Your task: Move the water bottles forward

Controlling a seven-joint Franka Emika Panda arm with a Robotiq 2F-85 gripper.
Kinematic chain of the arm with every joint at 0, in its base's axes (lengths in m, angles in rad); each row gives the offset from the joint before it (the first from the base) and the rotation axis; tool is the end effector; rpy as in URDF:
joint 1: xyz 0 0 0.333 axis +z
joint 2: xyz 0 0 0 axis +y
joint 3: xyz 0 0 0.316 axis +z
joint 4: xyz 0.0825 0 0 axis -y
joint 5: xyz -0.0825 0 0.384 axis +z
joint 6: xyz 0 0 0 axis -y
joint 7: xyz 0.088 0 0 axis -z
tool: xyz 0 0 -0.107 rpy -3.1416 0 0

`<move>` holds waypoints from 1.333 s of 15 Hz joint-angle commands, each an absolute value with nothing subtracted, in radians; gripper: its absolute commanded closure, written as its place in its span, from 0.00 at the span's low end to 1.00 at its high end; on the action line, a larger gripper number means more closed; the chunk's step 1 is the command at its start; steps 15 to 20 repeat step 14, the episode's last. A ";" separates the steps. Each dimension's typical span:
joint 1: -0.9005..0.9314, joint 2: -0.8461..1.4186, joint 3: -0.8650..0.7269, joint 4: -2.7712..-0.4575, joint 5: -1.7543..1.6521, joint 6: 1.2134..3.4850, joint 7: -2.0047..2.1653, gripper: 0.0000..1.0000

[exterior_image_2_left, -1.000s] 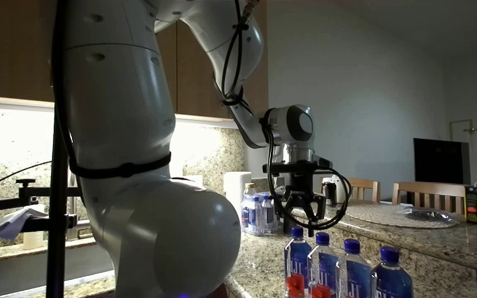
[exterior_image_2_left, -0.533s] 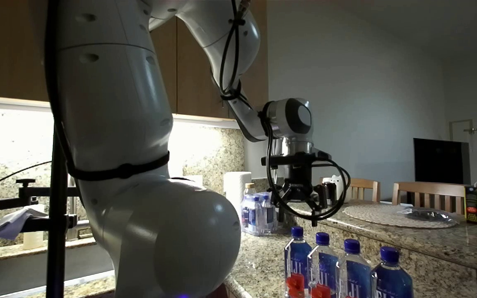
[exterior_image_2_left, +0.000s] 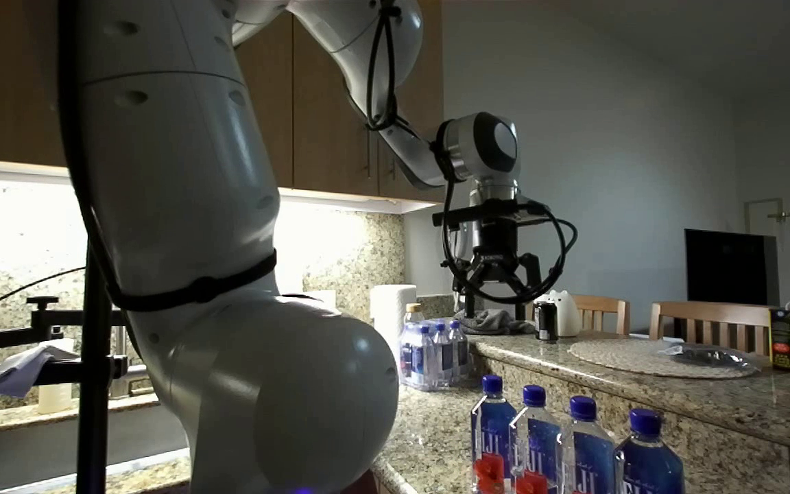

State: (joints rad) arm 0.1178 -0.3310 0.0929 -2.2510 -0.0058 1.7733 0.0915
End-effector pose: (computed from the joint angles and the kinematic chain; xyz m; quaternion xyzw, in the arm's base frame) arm 0.4260 0.0931 0.4854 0.9955 0.0566 -0.0705 0.0286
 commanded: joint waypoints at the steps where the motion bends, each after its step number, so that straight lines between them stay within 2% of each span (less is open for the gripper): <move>1: 0.103 -0.381 0.103 -2.244 0.029 1.757 0.160 0.00; 5: 0.100 -0.440 0.108 -2.272 0.052 1.770 0.234 0.00; 6: 0.103 -0.391 0.107 -2.237 0.027 1.768 0.190 0.00; 20: 0.101 -0.415 0.108 -2.247 0.037 1.768 0.206 0.00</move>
